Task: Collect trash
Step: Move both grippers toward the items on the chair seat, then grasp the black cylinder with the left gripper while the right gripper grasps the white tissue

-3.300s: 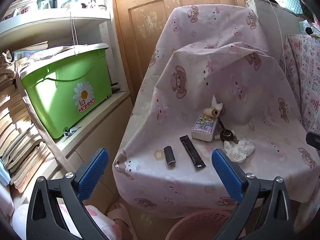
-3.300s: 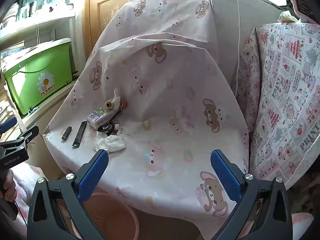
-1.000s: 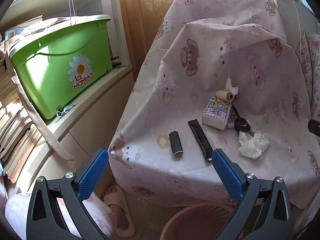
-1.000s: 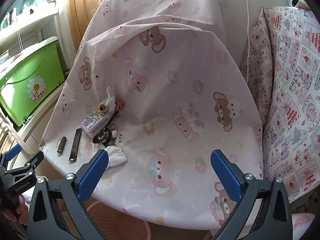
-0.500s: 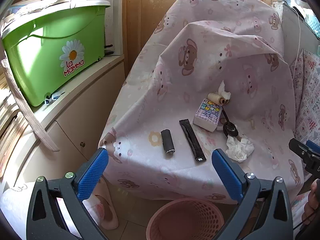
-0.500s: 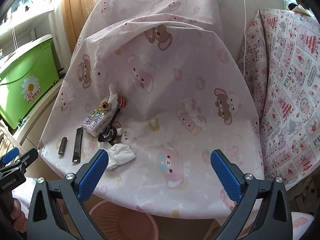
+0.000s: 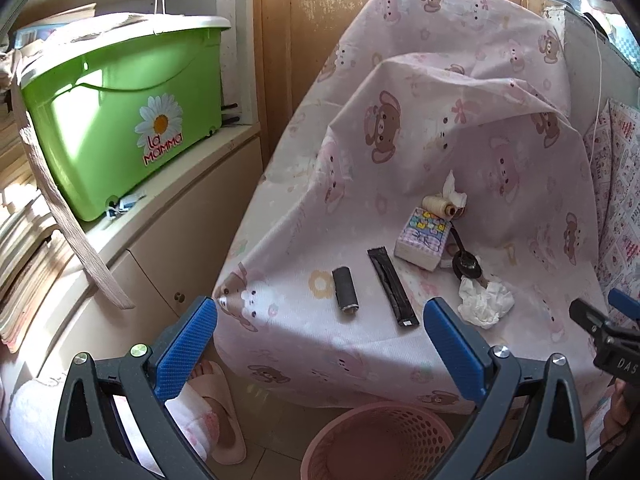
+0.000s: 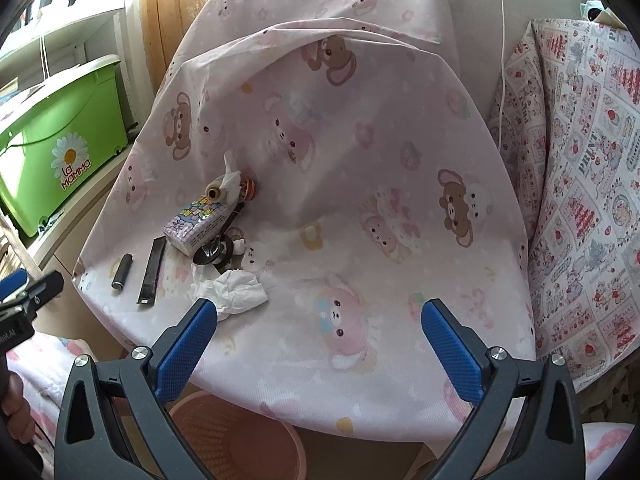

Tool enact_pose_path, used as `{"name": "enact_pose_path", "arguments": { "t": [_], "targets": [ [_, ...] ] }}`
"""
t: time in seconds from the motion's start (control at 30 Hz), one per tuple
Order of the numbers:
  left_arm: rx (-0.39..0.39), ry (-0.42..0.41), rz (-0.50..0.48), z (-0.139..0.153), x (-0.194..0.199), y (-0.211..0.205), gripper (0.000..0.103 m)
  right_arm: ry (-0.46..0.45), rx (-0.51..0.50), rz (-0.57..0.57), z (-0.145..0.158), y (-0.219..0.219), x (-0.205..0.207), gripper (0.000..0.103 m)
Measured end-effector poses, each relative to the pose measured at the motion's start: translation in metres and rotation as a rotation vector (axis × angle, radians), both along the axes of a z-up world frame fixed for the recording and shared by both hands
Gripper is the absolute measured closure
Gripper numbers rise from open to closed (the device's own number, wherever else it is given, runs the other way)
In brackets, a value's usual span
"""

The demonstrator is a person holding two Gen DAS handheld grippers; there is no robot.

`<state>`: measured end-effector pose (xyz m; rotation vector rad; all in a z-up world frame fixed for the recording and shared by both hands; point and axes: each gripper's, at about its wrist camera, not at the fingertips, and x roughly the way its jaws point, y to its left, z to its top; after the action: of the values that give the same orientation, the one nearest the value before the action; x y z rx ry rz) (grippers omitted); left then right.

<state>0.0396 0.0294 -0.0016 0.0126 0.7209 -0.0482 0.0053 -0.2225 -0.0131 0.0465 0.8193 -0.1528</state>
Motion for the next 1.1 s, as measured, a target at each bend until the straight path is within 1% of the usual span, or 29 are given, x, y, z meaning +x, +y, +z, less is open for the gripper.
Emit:
{"name": "enact_pose_path", "arguments": {
  "t": [0.07,0.17,0.23,0.3,0.37,0.43,0.53,0.63,0.73,0.87,1.1],
  "targets": [
    [0.012,-0.063,0.039,0.012,-0.007,0.003,0.001,0.003,0.043,0.011,-0.005,-0.004,-0.003,0.000],
    [0.020,-0.099,0.047,0.017,-0.014,0.007,0.001,0.019,0.079,0.026,-0.013,-0.008,-0.010,0.000],
    [0.057,-0.085,0.058,0.012,-0.014,0.005,0.001,0.025,0.078,0.034,-0.016,-0.008,-0.014,0.000],
    [0.033,-0.061,0.043,0.005,-0.015,0.005,0.001,0.027,0.083,0.040,-0.015,-0.010,-0.016,0.000],
    [0.033,-0.022,0.038,-0.005,-0.014,0.003,0.001,0.020,0.085,0.045,-0.012,-0.009,-0.020,0.000],
    [0.022,0.012,0.013,-0.014,-0.012,0.002,0.001,0.016,0.082,0.054,-0.008,-0.008,-0.023,0.000],
    [0.001,0.053,0.008,-0.021,-0.008,0.002,0.001,0.002,0.079,0.072,-0.002,-0.003,-0.028,0.000],
    [-0.003,0.046,0.005,-0.020,-0.011,-0.002,0.001,-0.011,0.063,0.080,0.002,0.002,-0.033,0.000],
    [-0.008,0.043,-0.015,-0.019,-0.015,-0.008,0.001,-0.023,0.070,0.076,0.007,0.004,-0.037,0.000],
    [0.011,0.027,-0.028,-0.017,-0.018,-0.014,0.001,-0.033,0.066,0.084,0.010,0.006,-0.039,0.000],
    [0.027,0.011,0.005,-0.019,-0.018,-0.010,0.001,-0.042,0.046,0.066,0.008,0.009,-0.039,0.000]
  ]
}}
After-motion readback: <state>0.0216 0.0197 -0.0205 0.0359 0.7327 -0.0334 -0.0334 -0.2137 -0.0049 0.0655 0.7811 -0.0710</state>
